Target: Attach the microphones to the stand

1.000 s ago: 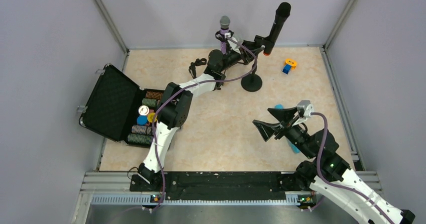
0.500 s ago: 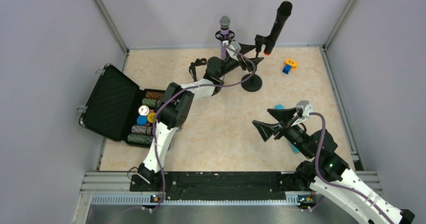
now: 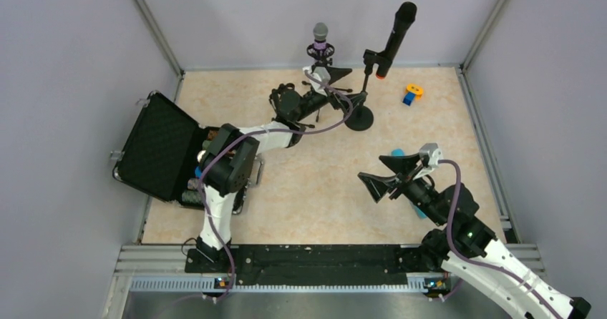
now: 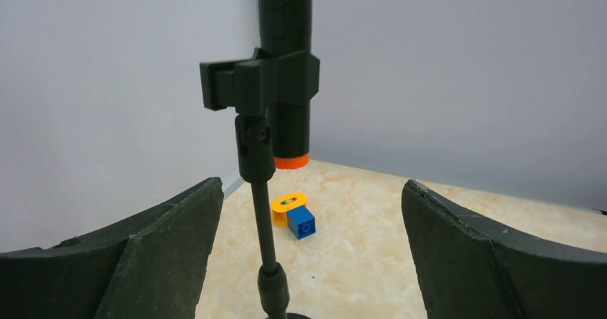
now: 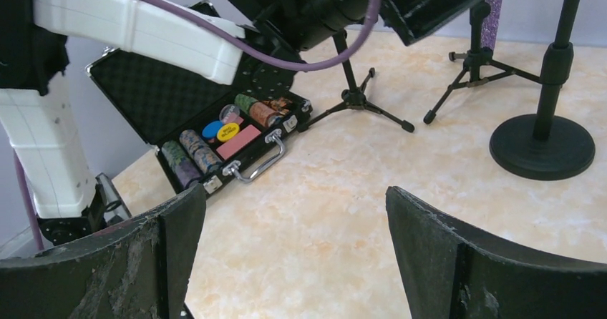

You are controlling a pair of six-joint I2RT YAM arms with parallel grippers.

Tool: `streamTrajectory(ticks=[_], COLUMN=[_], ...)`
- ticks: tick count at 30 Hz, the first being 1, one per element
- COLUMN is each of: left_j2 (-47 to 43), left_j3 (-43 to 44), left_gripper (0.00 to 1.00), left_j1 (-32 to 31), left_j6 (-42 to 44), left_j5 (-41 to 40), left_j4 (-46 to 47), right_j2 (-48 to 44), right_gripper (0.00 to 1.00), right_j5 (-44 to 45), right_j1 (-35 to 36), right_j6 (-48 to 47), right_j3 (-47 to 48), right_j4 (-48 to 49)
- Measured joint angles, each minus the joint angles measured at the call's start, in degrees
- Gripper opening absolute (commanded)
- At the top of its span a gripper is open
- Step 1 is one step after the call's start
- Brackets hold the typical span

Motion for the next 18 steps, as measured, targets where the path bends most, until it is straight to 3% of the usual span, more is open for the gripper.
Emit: streamTrajectory(ticks=[9, 18], left_j2=[-16.65, -33.68], left_j3=[-14.93, -22.38], left_gripper=[0.99, 0.99], left_j1=[0.15, 0.17], left_j6=[3.02, 9.03], left_j5=[-0.42, -1.14], left_j4=[-1.22, -17.38], right_j2=[0.81, 2.51], right_gripper=[0.93, 0.95], right_j5=[-2.6, -4.59], right_j1=[0.0, 0.0], right_j6=[1.27, 2.58], right_j3=[-0.63, -0.63], right_j4=[1.66, 3.56])
